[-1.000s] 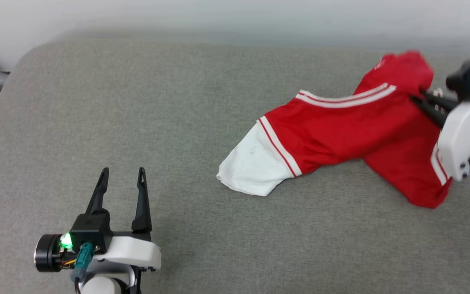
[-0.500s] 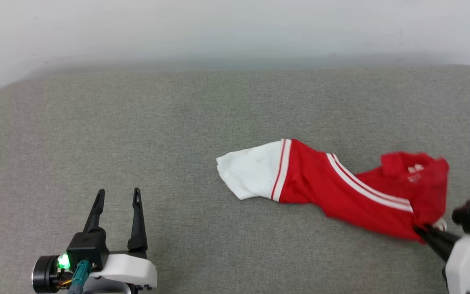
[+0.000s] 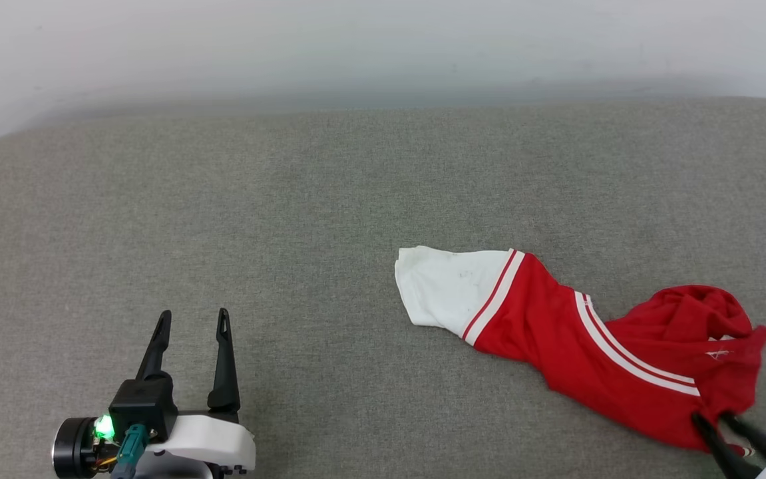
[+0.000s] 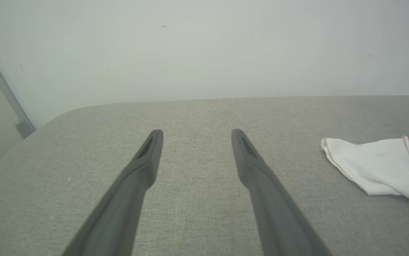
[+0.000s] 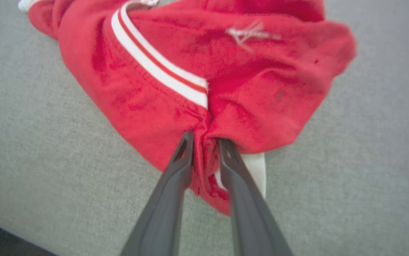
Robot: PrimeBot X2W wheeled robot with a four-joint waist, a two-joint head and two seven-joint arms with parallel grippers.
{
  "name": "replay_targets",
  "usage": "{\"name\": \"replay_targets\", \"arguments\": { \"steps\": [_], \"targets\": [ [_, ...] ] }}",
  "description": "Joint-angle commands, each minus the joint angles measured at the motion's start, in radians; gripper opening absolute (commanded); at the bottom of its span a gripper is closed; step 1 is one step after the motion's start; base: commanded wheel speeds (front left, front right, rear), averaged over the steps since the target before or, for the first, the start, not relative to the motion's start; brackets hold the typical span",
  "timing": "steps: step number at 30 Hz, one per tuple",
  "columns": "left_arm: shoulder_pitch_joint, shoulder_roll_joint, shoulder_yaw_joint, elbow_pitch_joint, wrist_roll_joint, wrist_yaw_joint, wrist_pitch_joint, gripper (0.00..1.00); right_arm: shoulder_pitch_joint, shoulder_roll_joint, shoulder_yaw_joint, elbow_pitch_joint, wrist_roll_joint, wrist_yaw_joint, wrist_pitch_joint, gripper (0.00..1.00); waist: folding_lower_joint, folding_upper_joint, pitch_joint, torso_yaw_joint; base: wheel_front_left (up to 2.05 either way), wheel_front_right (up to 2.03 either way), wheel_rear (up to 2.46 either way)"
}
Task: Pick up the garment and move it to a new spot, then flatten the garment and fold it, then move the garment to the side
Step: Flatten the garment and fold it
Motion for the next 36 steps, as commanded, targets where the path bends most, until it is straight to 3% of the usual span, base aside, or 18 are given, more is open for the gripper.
{"name": "replay_targets", "arguments": {
  "steps": [1, 5, 8, 15, 25, 30, 36],
  "targets": [
    [0.004, 0.001, 0.005, 0.001, 0.002, -0.001, -0.003, 1.0, 0.015, 0.018, -0.048, -0.039, -0.027, -0.001, -0.011, 1.0, 0.0001, 0.0, -0.005, -0.002, 0.0, 0.0, 0.0],
    [0.016, 0.0, 0.007, -0.002, 0.005, 0.001, -0.003, 1.0, 0.061, 0.062, -0.204, -0.222, -0.099, -0.001, 0.023, 1.0, 0.0001, 0.0, -0.021, -0.007, 0.0, 0.0, 0.0],
    [0.021, -0.001, 0.006, -0.01, 0.008, 0.004, -0.003, 1.0, 0.071, 0.066, -0.267, -0.344, -0.145, -0.001, 0.073, 1.0, 0.0001, 0.0, -0.026, -0.009, 0.0, 0.0, 0.0],
    [0.002, -0.001, -0.01, -0.017, 0.02, -0.007, -0.003, 1.0, -0.037, -0.016, -0.26, -0.496, -0.153, -0.001, 0.221, 1.0, 0.0001, 0.0, -0.014, -0.002, 0.0, 0.0, 0.0],
    [-0.034, -0.003, -0.03, -0.022, 0.023, -0.016, -0.003, 1.0, -0.276, -0.248, -0.094, -0.388, 0.03, -0.001, 0.522, 1.0, 0.0001, 0.0, 0.047, 0.034, 0.0, 0.0, 0.0],
    [-0.062, -0.005, -0.046, -0.021, 0.017, -0.018, -0.003, 1.0, -0.39, -0.281, -0.036, -0.277, 0.088, -0.001, 0.666, 1.0, 0.0001, 0.0, 0.1, 0.063, 0.0, 0.0, 0.0],
    [-0.103, -0.009, -0.068, -0.014, 0.01, -0.02, -0.003, 1.0, -0.516, -0.24, 0.063, -0.083, 0.074, -0.001, 0.737, 1.0, 0.0001, 0.0, 0.159, 0.109, 0.0, 0.0, 0.0]
  ]
}}
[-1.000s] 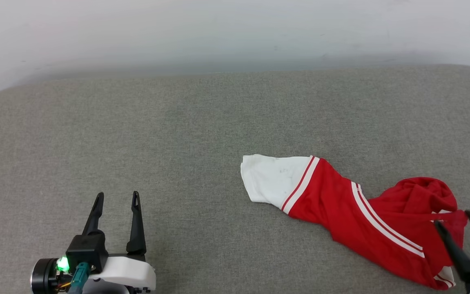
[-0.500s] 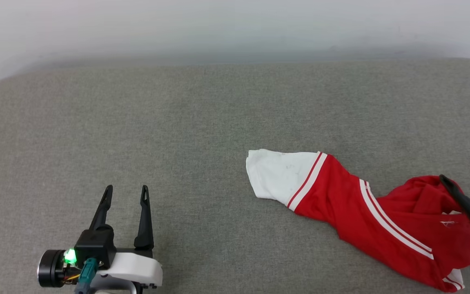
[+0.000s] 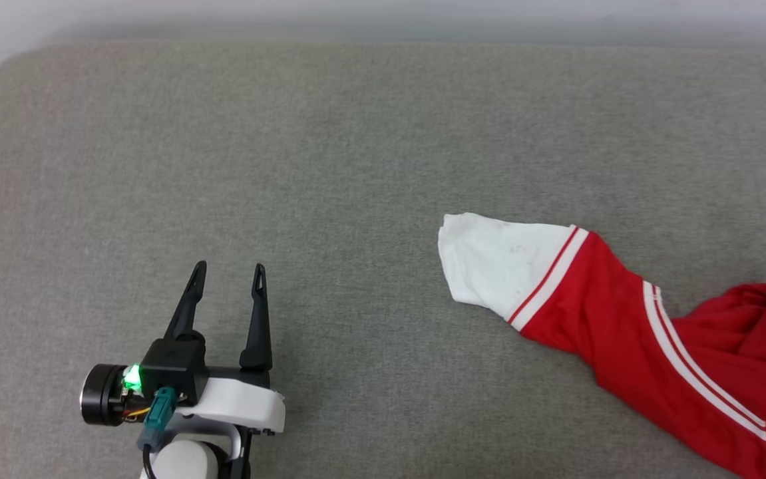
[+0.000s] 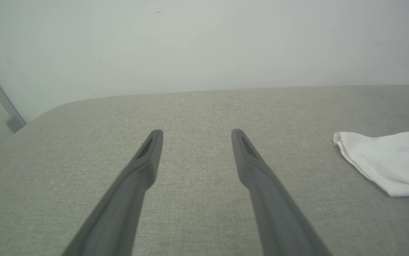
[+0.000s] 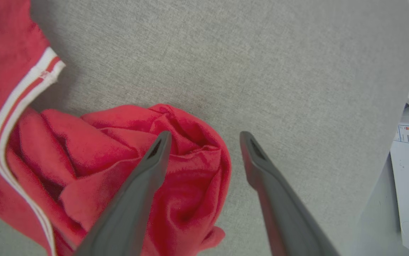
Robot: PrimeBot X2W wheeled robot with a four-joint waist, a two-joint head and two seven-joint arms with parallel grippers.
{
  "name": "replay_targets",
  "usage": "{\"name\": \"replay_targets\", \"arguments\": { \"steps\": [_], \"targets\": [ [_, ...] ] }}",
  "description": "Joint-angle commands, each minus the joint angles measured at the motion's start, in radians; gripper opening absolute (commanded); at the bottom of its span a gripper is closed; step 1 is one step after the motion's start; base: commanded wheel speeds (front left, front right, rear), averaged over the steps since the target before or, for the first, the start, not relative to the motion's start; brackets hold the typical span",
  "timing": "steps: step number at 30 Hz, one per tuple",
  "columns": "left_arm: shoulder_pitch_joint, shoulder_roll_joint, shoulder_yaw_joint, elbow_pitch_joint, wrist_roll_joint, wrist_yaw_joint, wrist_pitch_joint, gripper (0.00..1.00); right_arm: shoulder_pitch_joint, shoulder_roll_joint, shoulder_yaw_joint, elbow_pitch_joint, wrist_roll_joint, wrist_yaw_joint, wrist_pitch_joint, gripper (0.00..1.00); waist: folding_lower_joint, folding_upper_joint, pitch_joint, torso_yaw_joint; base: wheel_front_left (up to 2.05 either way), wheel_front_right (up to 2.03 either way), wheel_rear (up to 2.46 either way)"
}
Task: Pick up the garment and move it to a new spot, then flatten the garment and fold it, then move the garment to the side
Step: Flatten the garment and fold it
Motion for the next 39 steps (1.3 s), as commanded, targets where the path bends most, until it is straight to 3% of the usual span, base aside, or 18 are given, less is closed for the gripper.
{"name": "replay_targets", "arguments": {
  "steps": [1, 7, 12, 13, 14, 21, 27, 33, 39],
  "targets": [
    [-0.021, 0.0, -0.005, 0.003, -0.006, -0.003, -0.003, 1.0, -0.039, 0.021, 0.039, 0.051, -0.013, -0.001, 0.009, 1.0, -0.0001, -0.0001, 0.036, 0.034, 0.0, 0.0, 0.0],
    [-0.049, -0.003, -0.014, 0.012, -0.007, -0.001, -0.003, 1.0, -0.047, 0.06, 0.218, 0.201, 0.02, 0.001, 0.058, 1.0, -0.0001, -0.0001, 0.062, 0.063, 0.0, 0.0, 0.0],
    [-0.045, -0.003, -0.007, 0.018, -0.008, 0.005, -0.003, 1.0, -0.044, 0.07, 0.284, 0.253, 0.069, 0.005, 0.04, 1.0, -0.0001, -0.0001, 0.053, 0.06, 0.0, 0.0, 0.0],
    [-0.041, -0.003, -0.005, 0.02, -0.008, 0.006, -0.003, 1.0, -0.054, 0.068, 0.291, 0.257, 0.076, 0.005, 0.019, 0.45, -0.0001, -0.0001, 0.048, 0.056, 0.0, 0.0, 0.0],
    [-0.037, -0.003, -0.002, 0.022, -0.007, 0.006, -0.003, 1.0, -0.068, 0.067, 0.294, 0.258, 0.083, 0.005, -0.01, 0.0, -0.0001, -0.0001, 0.042, 0.052, 0.0, 0.0, 0.0],
    [-0.016, 0.003, 0.013, 0.026, -0.004, 0.004, -0.003, 1.0, -0.161, 0.038, 0.282, 0.214, 0.095, -0.001, -0.247, 0.0, -0.0001, -0.0001, -0.016, 0.012, 0.0, 0.0, 0.0],
    [0.024, 0.008, 0.029, 0.021, -0.004, 0.013, -0.003, 1.0, -0.128, -0.004, 0.244, 0.095, 0.102, -0.001, -0.404, 0.0, -0.0001, -0.0001, -0.078, -0.025, 0.0, 0.0, 0.0],
    [0.062, 0.008, 0.043, 0.005, -0.007, 0.017, -0.003, 1.0, 0.029, -0.037, 0.079, -0.031, 0.094, -0.001, -0.47, 0.0, -0.0001, -0.0001, -0.106, -0.05, 0.0, 0.0, 0.0],
    [0.086, 0.01, 0.055, -0.009, -0.009, 0.022, -0.003, 1.0, 0.208, 0.01, -0.12, -0.109, 0.052, -0.001, -0.456, 0.0, -0.0001, -0.0001, -0.105, -0.069, 0.0, 0.0, 0.0]
  ]
}}
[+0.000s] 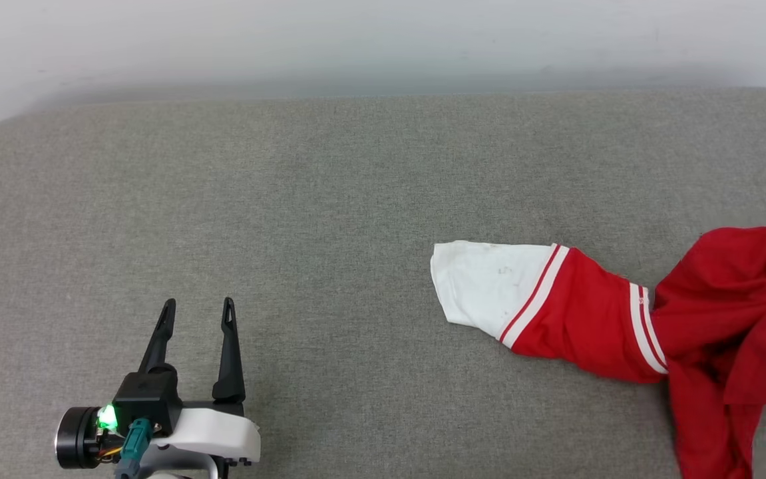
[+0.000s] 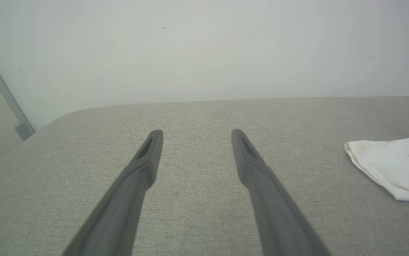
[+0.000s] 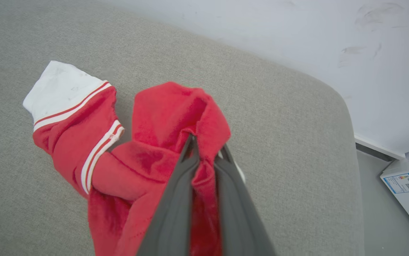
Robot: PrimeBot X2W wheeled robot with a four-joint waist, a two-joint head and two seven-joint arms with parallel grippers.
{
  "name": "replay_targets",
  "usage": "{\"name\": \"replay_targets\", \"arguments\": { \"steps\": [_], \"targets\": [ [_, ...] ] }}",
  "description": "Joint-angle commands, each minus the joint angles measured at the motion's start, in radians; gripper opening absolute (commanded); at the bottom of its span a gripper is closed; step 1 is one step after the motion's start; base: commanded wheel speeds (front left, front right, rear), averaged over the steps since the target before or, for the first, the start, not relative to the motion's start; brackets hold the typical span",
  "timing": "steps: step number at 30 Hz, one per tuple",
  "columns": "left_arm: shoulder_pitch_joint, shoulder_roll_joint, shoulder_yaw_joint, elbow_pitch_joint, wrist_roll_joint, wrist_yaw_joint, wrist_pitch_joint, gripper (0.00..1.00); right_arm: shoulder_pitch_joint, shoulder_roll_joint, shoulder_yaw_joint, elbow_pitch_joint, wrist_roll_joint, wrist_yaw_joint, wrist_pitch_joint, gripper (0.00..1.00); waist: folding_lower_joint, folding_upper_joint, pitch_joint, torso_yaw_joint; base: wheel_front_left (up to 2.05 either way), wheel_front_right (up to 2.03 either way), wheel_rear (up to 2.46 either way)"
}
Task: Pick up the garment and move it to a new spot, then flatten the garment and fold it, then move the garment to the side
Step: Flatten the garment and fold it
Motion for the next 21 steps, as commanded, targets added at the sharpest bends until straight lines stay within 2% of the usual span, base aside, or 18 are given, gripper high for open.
{"name": "replay_targets", "arguments": {
  "steps": [1, 6, 11, 15, 21],
  "targets": [
    [0.011, 0.005, 0.002, -0.004, -0.001, 0.003, -0.003, 1.0, 0.031, 0.02, -0.032, -0.018, -0.017, -0.001, 0.006, 0.0, 0.0, 0.0, 0.002, -0.002, 0.0, 0.0, 0.0],
    [-0.011, 0.005, -0.006, -0.008, 0.005, -0.007, -0.003, 1.0, 0.065, 0.074, -0.121, -0.068, -0.049, -0.001, 0.033, 0.0, 0.0, 0.0, 0.017, 0.009, 0.0, 0.0, 0.0],
    [-0.039, 0.003, -0.018, -0.012, 0.009, -0.012, -0.003, 1.0, -0.025, 0.1, -0.119, -0.067, -0.07, -0.001, 0.07, 0.0, 0.0, 0.0, 0.048, 0.042, 0.0, 0.0, 0.0],
    [-0.067, -0.001, -0.036, -0.013, 0.005, -0.018, -0.003, 1.0, -0.136, 0.105, -0.071, 0.017, -0.083, -0.001, 0.109, 0.0, 0.0, 0.0, 0.09, 0.081, 0.0, 0.0, 0.0],
    [-0.107, -0.005, -0.054, -0.017, -0.003, -0.017, -0.003, 1.0, -0.317, 0.117, 0.008, 0.259, -0.125, -0.001, 0.14, 0.0, 0.0, 0.0, 0.159, 0.135, 0.0, 0.0, 0.0]
  ]
}}
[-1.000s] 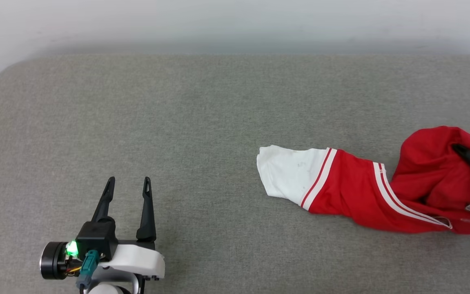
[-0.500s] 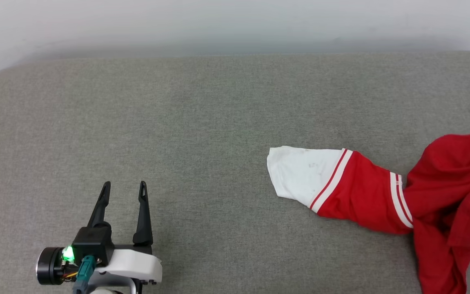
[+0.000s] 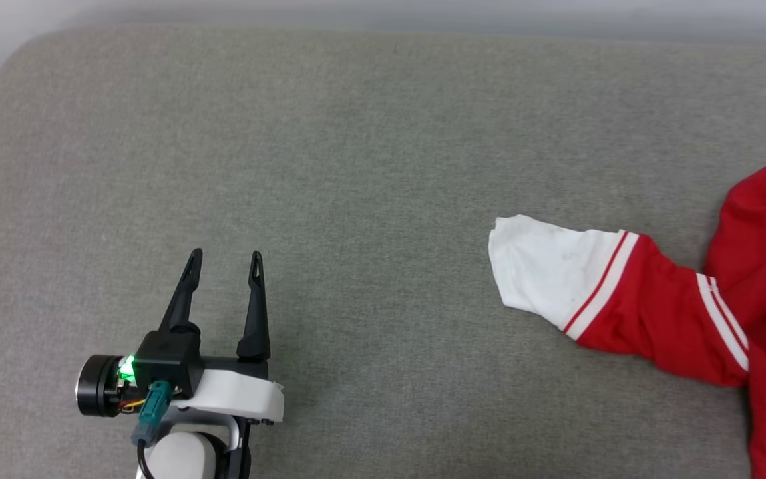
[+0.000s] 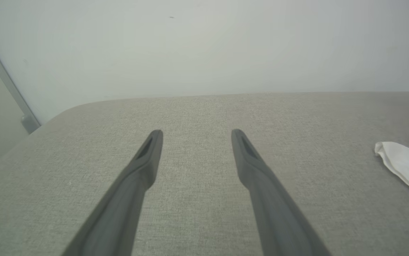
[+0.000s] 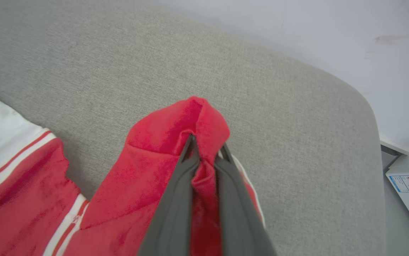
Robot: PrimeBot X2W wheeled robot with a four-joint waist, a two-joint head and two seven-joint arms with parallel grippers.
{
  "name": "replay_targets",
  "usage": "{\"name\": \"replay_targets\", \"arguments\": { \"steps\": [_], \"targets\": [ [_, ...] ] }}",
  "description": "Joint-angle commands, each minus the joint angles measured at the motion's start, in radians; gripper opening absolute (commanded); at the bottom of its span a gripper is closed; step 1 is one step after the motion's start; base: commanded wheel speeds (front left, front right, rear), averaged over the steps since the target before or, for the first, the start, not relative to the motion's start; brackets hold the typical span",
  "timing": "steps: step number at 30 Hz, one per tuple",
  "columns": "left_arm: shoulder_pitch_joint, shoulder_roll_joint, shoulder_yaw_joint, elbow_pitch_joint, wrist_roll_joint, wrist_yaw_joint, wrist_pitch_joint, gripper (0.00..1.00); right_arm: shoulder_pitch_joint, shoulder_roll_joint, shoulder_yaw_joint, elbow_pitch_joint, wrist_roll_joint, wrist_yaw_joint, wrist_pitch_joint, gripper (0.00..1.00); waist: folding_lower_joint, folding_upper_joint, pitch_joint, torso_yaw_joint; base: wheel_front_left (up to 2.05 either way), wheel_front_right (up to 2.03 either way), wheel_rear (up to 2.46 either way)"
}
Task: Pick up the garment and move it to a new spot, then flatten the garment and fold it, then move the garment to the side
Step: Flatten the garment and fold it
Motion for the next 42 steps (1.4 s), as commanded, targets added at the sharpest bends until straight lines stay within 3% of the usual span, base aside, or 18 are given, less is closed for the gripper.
{"name": "replay_targets", "arguments": {
  "steps": [1, 8, 13, 14, 15, 16, 24, 25, 31, 35, 36, 42],
  "targets": [
    [-0.019, -0.001, -0.002, -0.005, -0.004, -0.003, -0.003, 1.0, -0.043, 0.012, 0.018, 0.067, -0.019, -0.001, -0.001, 0.0, 0.0, -0.0001, 0.04, 0.036, 0.0, 0.0, 0.0],
    [-0.048, -0.003, -0.017, -0.009, -0.007, -0.005, -0.003, 1.0, -0.137, 0.043, 0.089, 0.386, -0.078, -0.001, -0.002, 0.0, 0.0, -0.0001, 0.078, 0.066, 0.0, 0.0, 0.0],
    [-0.053, -0.004, -0.022, -0.003, -0.005, -0.001, -0.003, 1.0, -0.148, 0.08, 0.117, 0.506, -0.051, -0.001, -0.047, 0.0, 0.0, -0.0001, 0.076, 0.067, 0.0, 0.0, 0.0],
    [-0.051, -0.004, -0.02, -0.002, -0.004, 0.0, -0.003, 1.0, -0.153, 0.083, 0.118, 0.514, -0.049, -0.001, -0.07, 0.2, 0.0, -0.0001, 0.071, 0.063, 0.0, 0.0, 0.0],
    [-0.048, -0.004, -0.02, 0.0, -0.003, 0.001, -0.003, 1.0, -0.161, 0.085, 0.119, 0.52, -0.046, -0.001, -0.098, 0.85, 0.0, -0.0001, 0.064, 0.059, 0.0, 0.0, 0.0],
    [-0.044, -0.004, -0.019, 0.002, -0.002, 0.0, -0.003, 1.0, -0.168, 0.085, 0.12, 0.521, -0.044, -0.001, -0.127, 1.0, 0.0, -0.0001, 0.057, 0.054, 0.0, 0.0, 0.0],
    [-0.014, 0.009, 0.001, 0.005, 0.002, -0.006, -0.003, 1.0, -0.172, 0.082, 0.117, 0.456, -0.12, -0.001, -0.438, 1.0, 0.0, -0.0001, -0.025, -0.002, 0.0, 0.0, 0.0],
    [-0.014, 0.009, 0.001, 0.005, 0.002, -0.006, -0.003, 1.0, -0.172, 0.082, 0.117, 0.456, -0.12, -0.001, -0.438, 1.0, 0.0, -0.0001, -0.025, -0.002, 0.0, 0.0, 0.0],
    [-0.012, 0.034, 0.016, -0.002, 0.009, -0.02, -0.003, 1.0, -0.101, 0.14, 0.034, 0.342, -0.2, -0.001, -0.602, 1.0, 0.0, -0.0001, -0.078, -0.052, 0.0, 0.0, 0.0],
    [-0.041, 0.065, 0.022, -0.001, 0.008, -0.046, -0.003, 1.0, 0.006, 0.22, -0.052, 0.203, -0.274, -0.001, -0.645, 1.0, 0.0, -0.0001, -0.105, -0.081, 0.0, 0.0, 0.0],
    [-0.078, 0.096, 0.018, 0.01, 0.01, -0.076, -0.003, 1.0, 0.106, 0.299, -0.118, 0.07, -0.338, -0.001, -0.645, 1.0, 0.0, -0.0001, -0.12, -0.102, 0.0, 0.0, 0.0],
    [-0.215, 0.163, -0.02, 0.064, -0.011, -0.141, 0.023, 1.0, 0.314, 0.452, -0.178, -0.2, -0.43, -0.001, -0.581, 1.0, 0.0, -0.0001, -0.137, -0.136, 0.0, 0.0, 0.0]
  ]
}}
